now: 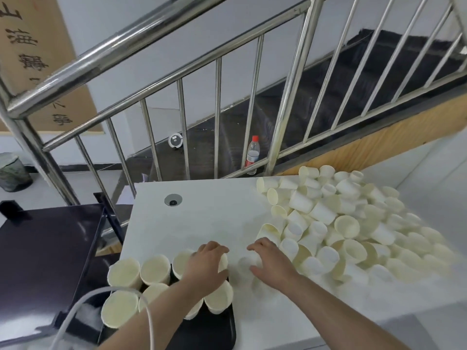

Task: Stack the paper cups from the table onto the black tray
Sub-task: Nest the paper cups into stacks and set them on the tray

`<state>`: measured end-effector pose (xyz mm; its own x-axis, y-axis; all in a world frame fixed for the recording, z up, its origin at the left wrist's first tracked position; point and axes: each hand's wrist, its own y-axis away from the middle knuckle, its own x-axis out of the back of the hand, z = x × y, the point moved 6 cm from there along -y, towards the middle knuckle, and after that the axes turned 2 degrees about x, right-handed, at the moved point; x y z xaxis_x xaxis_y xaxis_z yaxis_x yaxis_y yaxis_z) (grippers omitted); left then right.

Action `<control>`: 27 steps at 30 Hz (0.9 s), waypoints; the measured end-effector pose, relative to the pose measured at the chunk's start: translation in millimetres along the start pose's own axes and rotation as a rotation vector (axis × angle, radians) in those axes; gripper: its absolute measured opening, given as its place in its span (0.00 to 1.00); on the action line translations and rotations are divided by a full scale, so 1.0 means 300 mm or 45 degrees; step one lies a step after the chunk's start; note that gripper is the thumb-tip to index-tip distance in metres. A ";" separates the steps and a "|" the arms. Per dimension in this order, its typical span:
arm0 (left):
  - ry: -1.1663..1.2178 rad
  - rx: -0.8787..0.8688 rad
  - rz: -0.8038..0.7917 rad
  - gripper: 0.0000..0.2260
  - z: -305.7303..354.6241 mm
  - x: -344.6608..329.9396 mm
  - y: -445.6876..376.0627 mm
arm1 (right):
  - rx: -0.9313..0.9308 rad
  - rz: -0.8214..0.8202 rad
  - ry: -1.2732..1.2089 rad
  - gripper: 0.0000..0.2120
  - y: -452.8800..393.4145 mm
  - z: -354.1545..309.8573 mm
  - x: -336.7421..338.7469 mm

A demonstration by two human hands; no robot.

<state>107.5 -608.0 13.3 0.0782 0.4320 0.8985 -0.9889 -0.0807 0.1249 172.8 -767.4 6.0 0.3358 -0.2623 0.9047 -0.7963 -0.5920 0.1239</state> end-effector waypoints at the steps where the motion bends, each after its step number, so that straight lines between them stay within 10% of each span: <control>1: -0.035 0.006 -0.012 0.23 0.023 -0.017 -0.021 | -0.002 -0.007 0.009 0.24 -0.004 0.025 0.009; 16: -0.484 0.059 -0.243 0.25 0.165 -0.268 -0.173 | 0.070 -0.185 -0.018 0.24 -0.057 0.235 0.012; 27: 0.147 0.159 0.184 0.27 0.077 -0.038 -0.190 | -0.063 -0.115 -0.294 0.23 -0.112 0.234 0.031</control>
<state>165.8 -629.1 5.7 -0.0851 0.5075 0.8575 -0.9649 -0.2564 0.0560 238.0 -803.3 -18.2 0.5080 -0.3806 0.7727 -0.7799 -0.5841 0.2250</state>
